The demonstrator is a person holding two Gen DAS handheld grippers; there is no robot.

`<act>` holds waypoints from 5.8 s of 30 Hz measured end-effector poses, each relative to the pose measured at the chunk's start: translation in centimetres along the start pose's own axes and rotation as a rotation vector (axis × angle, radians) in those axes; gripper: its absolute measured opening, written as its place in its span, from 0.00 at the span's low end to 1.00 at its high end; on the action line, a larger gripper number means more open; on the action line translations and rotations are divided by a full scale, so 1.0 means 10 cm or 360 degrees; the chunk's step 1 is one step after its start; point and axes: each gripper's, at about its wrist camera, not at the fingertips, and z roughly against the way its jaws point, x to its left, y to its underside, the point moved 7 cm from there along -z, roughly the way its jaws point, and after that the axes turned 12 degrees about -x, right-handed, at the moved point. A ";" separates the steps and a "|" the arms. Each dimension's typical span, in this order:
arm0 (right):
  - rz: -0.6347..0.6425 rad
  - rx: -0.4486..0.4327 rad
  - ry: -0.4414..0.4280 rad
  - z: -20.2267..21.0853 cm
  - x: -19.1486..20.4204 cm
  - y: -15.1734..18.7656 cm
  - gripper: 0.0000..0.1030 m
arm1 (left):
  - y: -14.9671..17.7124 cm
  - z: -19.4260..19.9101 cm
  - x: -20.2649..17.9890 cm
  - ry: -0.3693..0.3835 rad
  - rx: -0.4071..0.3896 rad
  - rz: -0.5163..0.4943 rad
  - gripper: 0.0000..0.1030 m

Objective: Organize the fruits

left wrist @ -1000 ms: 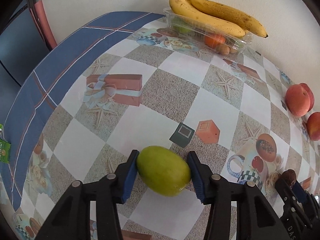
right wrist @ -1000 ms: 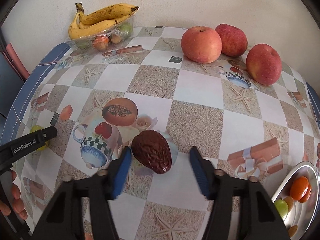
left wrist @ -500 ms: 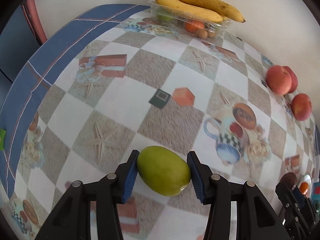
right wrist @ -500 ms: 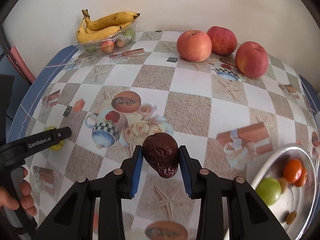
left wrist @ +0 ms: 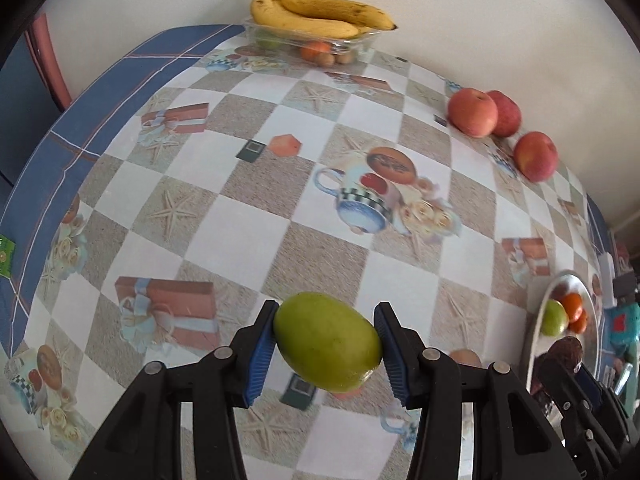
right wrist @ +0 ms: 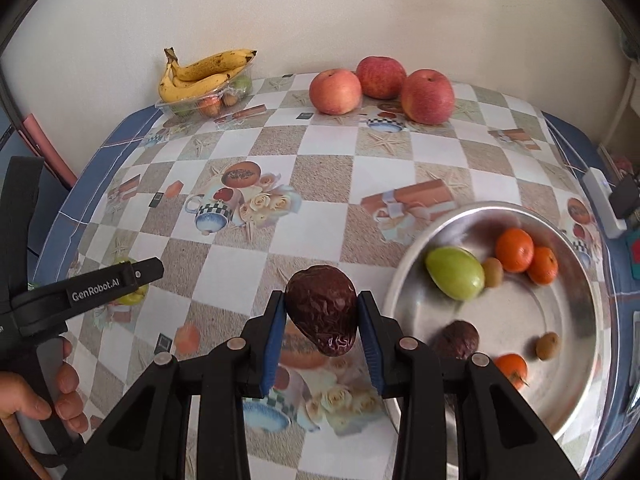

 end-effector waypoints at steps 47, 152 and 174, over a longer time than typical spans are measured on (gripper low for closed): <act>-0.0333 0.0071 0.0291 0.28 -1.16 0.35 0.88 | 0.49 -0.12 -0.56 -0.0066 0.0105 -0.0360 1.00; -0.0164 0.0088 0.0317 0.50 -0.86 0.51 0.94 | 0.59 0.29 -0.35 -0.0284 0.0160 -0.0441 1.00; -0.0154 0.0107 0.0320 0.48 -0.86 0.53 0.94 | 0.52 0.35 -0.33 -0.0256 0.0108 -0.0393 1.00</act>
